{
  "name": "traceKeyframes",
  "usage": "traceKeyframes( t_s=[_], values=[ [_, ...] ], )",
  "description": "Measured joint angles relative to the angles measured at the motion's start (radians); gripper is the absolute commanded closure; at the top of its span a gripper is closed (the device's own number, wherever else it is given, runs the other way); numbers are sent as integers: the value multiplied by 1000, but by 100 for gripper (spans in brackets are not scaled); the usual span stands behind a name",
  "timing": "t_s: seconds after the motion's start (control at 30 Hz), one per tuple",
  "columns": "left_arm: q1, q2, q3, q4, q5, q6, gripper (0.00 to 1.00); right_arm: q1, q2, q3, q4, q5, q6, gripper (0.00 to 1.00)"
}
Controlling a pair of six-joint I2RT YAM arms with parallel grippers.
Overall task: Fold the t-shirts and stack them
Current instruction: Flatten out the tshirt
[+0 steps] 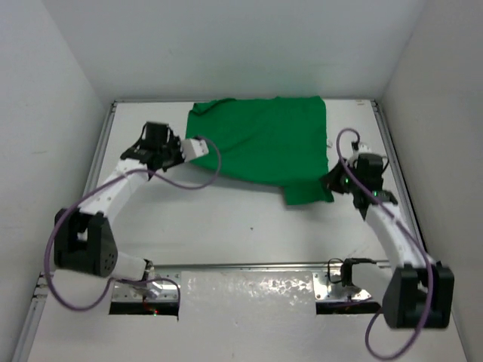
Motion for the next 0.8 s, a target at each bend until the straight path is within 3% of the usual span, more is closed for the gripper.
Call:
traceKeyframes(
  t_s=[0.13, 0.3, 0.8],
  values=[
    [-6, -211, -220, -97, 5, 50, 100, 35, -315, -254, -51, -17, 7, 100],
    [-7, -322, -404, -208, -7, 53, 100, 70, -480, -440, -201, -27, 30, 100],
    [-7, -600, -512, -518, -19, -17, 100, 76, -748, -424, -626, -29, 52, 100]
  ],
)
